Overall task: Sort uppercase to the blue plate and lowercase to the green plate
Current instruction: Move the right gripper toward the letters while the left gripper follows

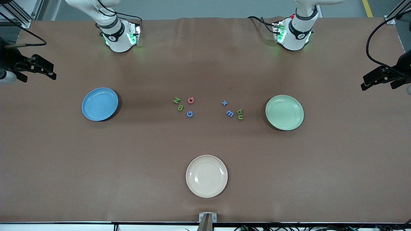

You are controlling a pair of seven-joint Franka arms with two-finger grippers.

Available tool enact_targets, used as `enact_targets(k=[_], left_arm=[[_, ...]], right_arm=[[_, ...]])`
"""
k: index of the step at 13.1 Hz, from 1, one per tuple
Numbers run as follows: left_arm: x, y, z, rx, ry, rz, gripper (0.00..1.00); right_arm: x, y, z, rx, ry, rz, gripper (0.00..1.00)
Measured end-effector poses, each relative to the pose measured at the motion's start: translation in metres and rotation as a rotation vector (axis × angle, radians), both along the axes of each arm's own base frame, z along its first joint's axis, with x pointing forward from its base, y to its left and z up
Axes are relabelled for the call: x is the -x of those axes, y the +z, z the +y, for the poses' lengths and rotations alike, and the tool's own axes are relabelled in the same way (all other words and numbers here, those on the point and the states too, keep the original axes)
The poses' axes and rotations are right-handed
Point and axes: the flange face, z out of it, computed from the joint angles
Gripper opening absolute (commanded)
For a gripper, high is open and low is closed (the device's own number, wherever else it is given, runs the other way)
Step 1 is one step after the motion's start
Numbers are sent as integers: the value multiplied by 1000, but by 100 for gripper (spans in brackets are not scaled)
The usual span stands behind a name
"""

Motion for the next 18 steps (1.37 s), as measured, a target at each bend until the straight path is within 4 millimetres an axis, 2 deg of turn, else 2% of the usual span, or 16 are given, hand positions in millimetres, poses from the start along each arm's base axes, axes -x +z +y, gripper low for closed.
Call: enact_targets(k=[7,10,12,15,18], left_arm=[[0,0,-1,3,-1,2,100],[-1,-7,-14,87,-4,21,100],[-2,-17,-41,108,-10,52,100],[1,-40,-115,104,-15,111,100],[9,-80,-184,94,17,159,100]], right_arm=[[-1,1,0,-11,-41,-7,100],[-2,2,0,-14,-42,-18,100],[-2,2,0,-15,-42,-20,100],[-2,2,0,-18,-43,-20,100],[-2,1,0,-19,-43,-17,100]])
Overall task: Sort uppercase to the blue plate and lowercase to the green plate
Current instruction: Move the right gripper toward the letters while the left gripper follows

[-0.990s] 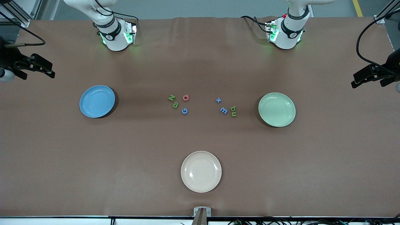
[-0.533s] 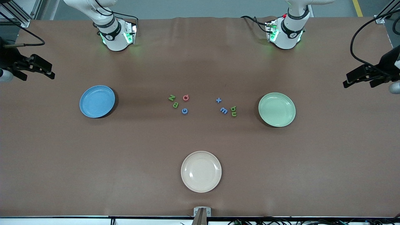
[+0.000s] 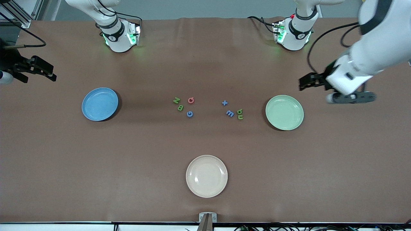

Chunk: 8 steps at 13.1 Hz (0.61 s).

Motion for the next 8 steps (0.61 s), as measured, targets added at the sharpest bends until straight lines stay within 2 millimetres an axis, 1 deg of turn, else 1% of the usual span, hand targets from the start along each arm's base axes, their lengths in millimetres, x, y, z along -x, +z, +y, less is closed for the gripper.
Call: enact_targets(k=[2,5,6,8], left_arm=[[8,-35,-39,-6,37,12,100],[23,-94,-90,-13,119,37,100],[28,-112,-107,-16,153,49,100],[37,-141,-143,-27,221,60,100]], right_arm=[[0,0,0,0,0,0,100],[-1,-2,0,0,-1,4,100],[-5,-8,0,0,-1,14,100],[-21,-32,0,1,-2,37,100]])
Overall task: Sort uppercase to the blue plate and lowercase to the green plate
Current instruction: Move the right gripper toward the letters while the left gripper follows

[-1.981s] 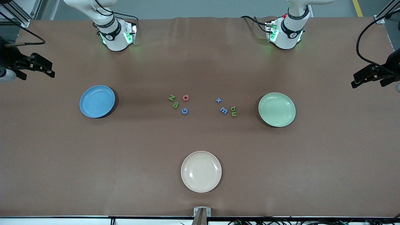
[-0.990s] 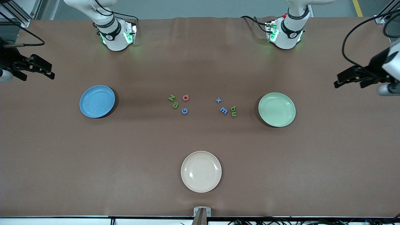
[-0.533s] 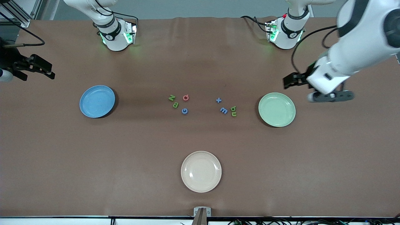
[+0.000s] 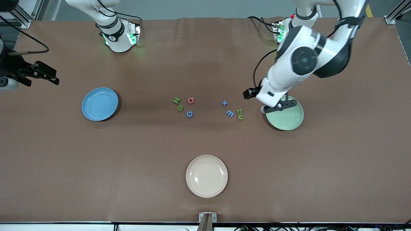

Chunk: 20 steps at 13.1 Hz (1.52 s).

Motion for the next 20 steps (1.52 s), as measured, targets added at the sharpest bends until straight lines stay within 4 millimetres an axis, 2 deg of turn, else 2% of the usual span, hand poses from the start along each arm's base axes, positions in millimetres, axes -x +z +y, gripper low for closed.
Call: enact_targets(k=[2,4,5,6,8,10,11,13,16,18,20], left_arm=[[10,-28,-35,-27,60,-14,100],[19,-62,-66,-54,125,-37,100],[26,-91,-87,-60,184,-50,100],[31,-106,-98,-60,218,-49,100],[39,-133,-113,-79,277,-64,100],[47,-157,-119,-114,326,-81,100],[51,-168,-121,-119,344,-85,100],[62,-185,-121,-117,352,-90,98],[77,-204,-115,-122,339,-86,92],[84,-213,-111,-126,332,-80,82],[89,-219,-108,-135,322,-78,76]], right_arm=[[-22,-32,0,2,-1,18,100],[-34,-62,2,4,2,64,100],[-41,-80,9,3,15,92,100],[-44,-88,19,-7,27,100,100],[-49,-110,58,-45,10,95,100],[-47,-138,115,-41,-61,83,100],[-42,-153,150,-32,-91,79,100],[-28,-179,204,-26,-119,56,100],[-9,-222,255,-18,-157,41,100],[0,-247,287,-11,-185,39,99],[9,-272,316,-9,-198,30,96]])
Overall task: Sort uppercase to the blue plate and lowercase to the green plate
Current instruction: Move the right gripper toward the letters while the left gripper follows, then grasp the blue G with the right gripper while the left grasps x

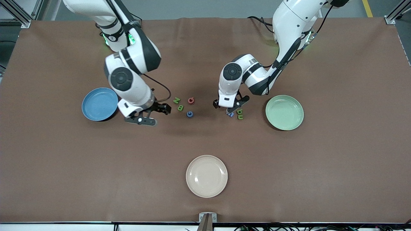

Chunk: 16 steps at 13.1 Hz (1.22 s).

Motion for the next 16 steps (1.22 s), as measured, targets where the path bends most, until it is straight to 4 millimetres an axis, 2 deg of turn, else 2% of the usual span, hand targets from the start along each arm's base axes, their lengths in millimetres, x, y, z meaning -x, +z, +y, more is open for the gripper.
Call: enact_targets(k=[3,6,8,11,15,16], left_arm=[[1,-3,1,4,-5,-6,71],[0,-6,0,16,-5,-13,67],[0,-9,1,17,-4,-12,67],[2,-15,1,9,-14,-8,67],[10,-23,-4,6,-33,0,58],[11,-23,-4,6,-33,0,52]], right_arm=[[13,-34,36,-3,-18,-22,93],[26,-63,65,-10,-18,-43,89],[32,-79,74,-17,-16,-59,88],[44,-101,74,-31,-18,-89,86],[63,-123,91,-34,-35,-97,82],[67,-128,95,-34,-41,-98,80]])
